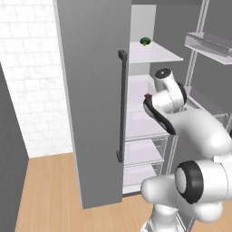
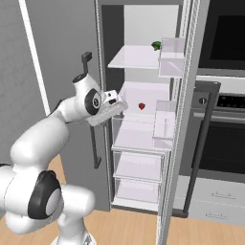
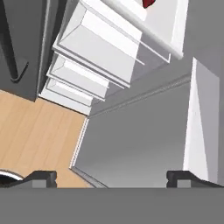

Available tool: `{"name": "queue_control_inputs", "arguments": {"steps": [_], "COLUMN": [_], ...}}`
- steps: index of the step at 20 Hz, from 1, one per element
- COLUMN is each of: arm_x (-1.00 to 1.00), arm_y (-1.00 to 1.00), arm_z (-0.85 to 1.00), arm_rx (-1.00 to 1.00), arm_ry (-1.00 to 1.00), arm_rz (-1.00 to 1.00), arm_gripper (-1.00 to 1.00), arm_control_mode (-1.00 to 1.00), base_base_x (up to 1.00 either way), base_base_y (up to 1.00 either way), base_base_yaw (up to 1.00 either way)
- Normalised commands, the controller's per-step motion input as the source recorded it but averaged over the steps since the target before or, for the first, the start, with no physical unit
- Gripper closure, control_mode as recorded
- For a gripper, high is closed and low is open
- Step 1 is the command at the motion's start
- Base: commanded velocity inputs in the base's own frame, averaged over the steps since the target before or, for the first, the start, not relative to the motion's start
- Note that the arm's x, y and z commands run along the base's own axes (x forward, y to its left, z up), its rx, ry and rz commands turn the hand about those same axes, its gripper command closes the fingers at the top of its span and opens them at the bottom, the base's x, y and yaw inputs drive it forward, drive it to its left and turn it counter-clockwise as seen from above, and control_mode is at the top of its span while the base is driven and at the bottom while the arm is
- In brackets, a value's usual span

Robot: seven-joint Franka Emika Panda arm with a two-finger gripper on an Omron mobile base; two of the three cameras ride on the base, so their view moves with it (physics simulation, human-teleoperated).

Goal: Take the strawberry from the fridge and place it on top of the pancake, located on the dining counter.

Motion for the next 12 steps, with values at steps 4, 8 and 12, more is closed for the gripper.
{"name": "queue_control_inputs", "arguments": {"steps": [4, 8, 12], "arm_x": [-0.36, -0.68, -1.0], "arm_y": [1.0, 0.71, 0.09], "arm_z": [0.09, 0.16, 0.37], "arm_rx": [0.31, 0.43, 0.38], "arm_ry": [-0.25, -0.14, -0.01], "arm_rz": [0.0, -0.05, -0.24], "arm_gripper": [-1.0, -1.0, -1.0], "arm_control_mode": [-1.0, -1.0, -1.0], "base_base_x": [0.0, 0.0, 0.0], "base_base_y": [0.0, 0.0, 0.0], "base_base_yaw": [0.0, 0.0, 0.0]}}
